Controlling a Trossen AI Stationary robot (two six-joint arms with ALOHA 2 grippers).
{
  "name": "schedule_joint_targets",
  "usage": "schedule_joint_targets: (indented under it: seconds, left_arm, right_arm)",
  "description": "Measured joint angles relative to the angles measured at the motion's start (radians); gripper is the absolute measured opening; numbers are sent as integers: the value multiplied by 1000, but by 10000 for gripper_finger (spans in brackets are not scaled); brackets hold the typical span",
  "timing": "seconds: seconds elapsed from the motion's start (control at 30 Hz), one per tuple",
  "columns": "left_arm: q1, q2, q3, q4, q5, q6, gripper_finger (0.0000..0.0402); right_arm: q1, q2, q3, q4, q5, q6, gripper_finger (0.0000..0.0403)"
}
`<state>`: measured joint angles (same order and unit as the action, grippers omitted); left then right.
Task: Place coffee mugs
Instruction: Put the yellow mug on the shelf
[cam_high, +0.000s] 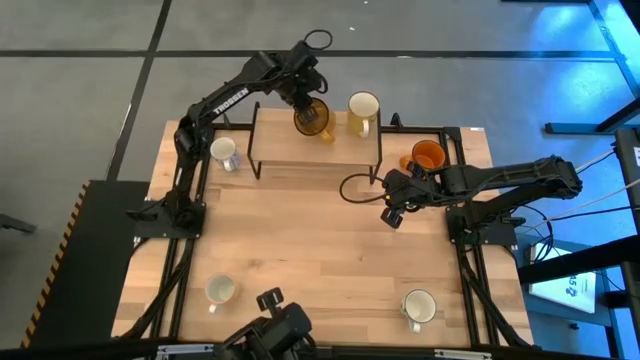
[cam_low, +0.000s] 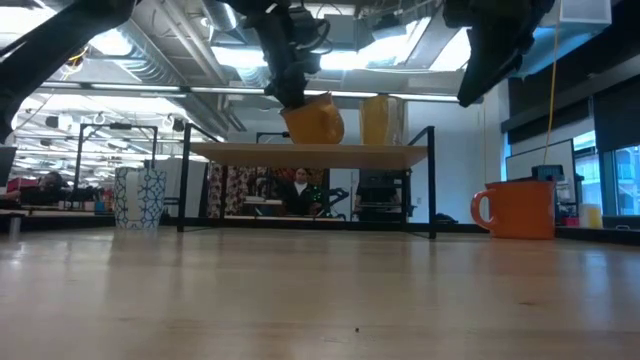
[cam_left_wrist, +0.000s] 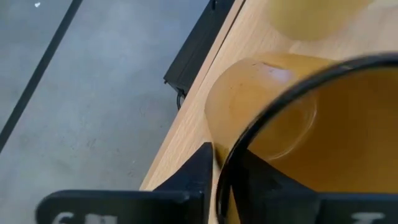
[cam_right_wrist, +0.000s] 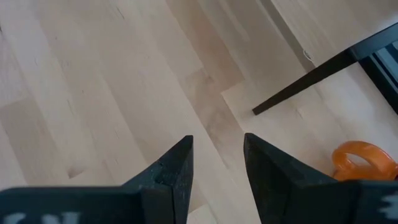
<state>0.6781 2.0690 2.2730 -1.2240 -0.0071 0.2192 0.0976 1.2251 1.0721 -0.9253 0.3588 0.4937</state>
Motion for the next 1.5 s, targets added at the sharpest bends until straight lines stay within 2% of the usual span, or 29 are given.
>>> schedule_joint_targets:
  seconds: [0.33,0.77,1.5]
  left_arm:
    - [0,-1,0,48,-2,0,93]
    - [-1,-1,-1,120,-5,26,95]
    - [-5,23,-4,111,2,-15,95]
  right_arm:
    - [0,0,0,-1,8,-1,129]
    - [0,0,0,-9,16,-1,129]
    - [0,0,0,-12,16,1,129]
